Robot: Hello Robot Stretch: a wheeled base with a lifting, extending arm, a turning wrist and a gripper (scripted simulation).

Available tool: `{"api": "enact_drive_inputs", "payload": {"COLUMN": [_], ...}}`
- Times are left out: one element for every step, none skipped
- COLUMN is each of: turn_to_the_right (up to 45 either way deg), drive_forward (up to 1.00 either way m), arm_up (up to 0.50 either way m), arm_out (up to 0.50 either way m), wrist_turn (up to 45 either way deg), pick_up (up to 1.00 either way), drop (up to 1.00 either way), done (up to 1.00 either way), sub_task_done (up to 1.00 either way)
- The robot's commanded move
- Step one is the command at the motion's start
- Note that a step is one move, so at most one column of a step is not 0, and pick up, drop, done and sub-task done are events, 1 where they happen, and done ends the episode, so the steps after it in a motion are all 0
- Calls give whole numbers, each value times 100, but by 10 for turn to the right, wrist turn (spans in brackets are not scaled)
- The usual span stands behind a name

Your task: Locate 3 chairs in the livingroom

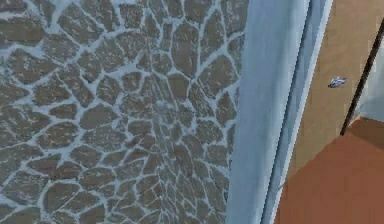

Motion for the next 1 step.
{"api": "enact_drive_inputs", "payload": {"turn_to_the_right": [-420], "drive_forward": [0], "arm_up": [0], "arm_out": [0], "wrist_turn": [0], "pick_up": [0], "drop": [0], "done": [0], "sub_task_done": [0]}}
